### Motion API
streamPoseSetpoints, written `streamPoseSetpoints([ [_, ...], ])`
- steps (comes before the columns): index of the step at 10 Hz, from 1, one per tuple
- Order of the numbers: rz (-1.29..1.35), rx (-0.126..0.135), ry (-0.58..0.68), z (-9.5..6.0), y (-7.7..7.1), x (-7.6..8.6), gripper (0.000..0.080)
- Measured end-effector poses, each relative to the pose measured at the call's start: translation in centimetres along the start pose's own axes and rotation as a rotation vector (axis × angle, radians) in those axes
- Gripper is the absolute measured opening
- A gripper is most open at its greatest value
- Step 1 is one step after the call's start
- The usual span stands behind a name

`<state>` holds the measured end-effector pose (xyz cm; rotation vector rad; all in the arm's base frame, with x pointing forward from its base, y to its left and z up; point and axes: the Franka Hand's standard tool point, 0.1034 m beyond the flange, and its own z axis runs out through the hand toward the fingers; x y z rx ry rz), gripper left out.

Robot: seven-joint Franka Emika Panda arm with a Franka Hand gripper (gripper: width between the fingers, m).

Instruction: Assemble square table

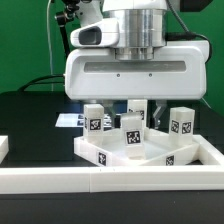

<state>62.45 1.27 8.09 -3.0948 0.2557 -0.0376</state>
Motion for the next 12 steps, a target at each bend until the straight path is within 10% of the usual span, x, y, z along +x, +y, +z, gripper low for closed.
streamPoseSetpoints([
  [5,0.059,0.001,0.0,0.02,0.02,0.0,0.0288],
  [12,0.837,0.005,0.023,0.27,-0.71,-0.43,0.029],
])
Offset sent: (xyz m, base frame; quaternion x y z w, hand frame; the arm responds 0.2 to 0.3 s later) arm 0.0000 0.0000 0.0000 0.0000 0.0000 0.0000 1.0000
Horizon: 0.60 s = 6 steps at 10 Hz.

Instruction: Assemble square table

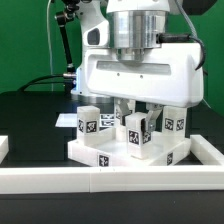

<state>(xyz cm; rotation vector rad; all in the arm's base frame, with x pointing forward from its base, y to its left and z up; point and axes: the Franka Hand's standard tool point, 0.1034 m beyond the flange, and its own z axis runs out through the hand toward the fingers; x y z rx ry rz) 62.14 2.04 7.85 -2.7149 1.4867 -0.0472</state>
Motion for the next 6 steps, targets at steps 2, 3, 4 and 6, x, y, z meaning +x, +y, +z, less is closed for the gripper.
streamPoseSetpoints([
  [2,0.181,-0.001,-0.001,0.05,-0.22,-0.37,0.029],
  [3,0.247,-0.001,-0.001,0.06,-0.25,-0.45,0.029],
  [4,0.349,-0.003,-0.001,0.07,-0.28,-0.58,0.029],
  [6,0.516,-0.005,-0.002,0.1,-0.45,-0.94,0.029],
])
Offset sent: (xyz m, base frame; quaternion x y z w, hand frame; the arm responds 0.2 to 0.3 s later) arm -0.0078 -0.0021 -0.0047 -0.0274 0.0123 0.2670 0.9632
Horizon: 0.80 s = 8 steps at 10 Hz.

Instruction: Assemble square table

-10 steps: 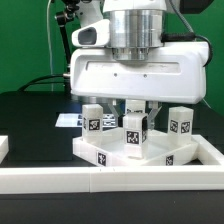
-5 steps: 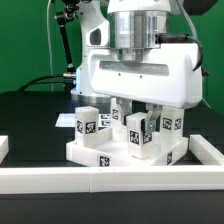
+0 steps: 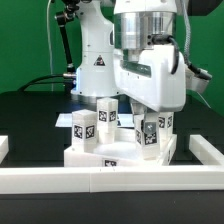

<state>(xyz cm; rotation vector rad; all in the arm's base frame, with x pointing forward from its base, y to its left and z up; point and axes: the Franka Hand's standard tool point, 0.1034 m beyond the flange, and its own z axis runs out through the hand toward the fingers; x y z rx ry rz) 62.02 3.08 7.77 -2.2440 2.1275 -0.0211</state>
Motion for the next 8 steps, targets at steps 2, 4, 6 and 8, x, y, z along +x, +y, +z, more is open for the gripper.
streamPoseSetpoints([
  [2,0.126,-0.013,-0.007,0.0,-0.01,-0.26,0.029],
  [4,0.258,-0.027,-0.018,0.01,-0.04,-0.51,0.029],
  [6,0.347,-0.029,-0.019,0.02,-0.04,-0.63,0.029],
  [8,0.354,-0.027,-0.02,0.04,-0.07,-0.75,0.0345],
])
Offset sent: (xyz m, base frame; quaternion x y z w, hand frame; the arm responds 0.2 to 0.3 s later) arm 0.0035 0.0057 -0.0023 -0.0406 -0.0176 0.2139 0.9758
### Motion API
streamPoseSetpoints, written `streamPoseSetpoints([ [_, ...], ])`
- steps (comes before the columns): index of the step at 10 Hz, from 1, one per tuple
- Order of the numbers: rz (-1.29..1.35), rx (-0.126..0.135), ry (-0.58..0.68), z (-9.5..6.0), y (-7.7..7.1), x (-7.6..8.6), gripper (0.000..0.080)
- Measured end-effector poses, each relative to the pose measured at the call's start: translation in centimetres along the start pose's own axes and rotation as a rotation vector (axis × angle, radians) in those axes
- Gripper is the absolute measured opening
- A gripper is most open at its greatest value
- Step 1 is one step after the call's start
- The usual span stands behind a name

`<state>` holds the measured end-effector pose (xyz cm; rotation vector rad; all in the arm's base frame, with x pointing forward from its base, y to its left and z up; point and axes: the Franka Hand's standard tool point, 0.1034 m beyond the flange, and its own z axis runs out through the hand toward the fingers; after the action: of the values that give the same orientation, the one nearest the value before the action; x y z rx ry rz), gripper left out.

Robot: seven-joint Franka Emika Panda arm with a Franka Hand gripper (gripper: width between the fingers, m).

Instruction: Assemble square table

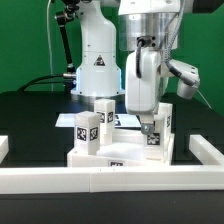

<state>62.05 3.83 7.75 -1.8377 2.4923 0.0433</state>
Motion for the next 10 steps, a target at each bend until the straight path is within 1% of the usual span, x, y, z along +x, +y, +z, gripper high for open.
streamPoseSetpoints([
  [1,-0.039,0.005,-0.001,-0.03,-0.08,-0.07,0.051],
  [2,-0.079,0.023,-0.003,-0.14,-0.37,-0.29,0.062],
  [3,-0.187,0.028,-0.001,-0.18,-0.45,-0.36,0.064],
  [4,-0.301,0.034,0.0,-0.23,-0.56,-0.41,0.064],
  [6,-0.408,0.034,0.002,-0.23,-0.56,-0.38,0.0648],
  [8,-0.591,0.033,0.008,-0.21,-0.54,-0.39,0.0649],
  [9,-0.718,0.026,0.017,-0.07,-0.28,-0.71,0.0649],
  [10,-0.802,0.014,0.015,-0.01,0.01,-1.01,0.0649],
])
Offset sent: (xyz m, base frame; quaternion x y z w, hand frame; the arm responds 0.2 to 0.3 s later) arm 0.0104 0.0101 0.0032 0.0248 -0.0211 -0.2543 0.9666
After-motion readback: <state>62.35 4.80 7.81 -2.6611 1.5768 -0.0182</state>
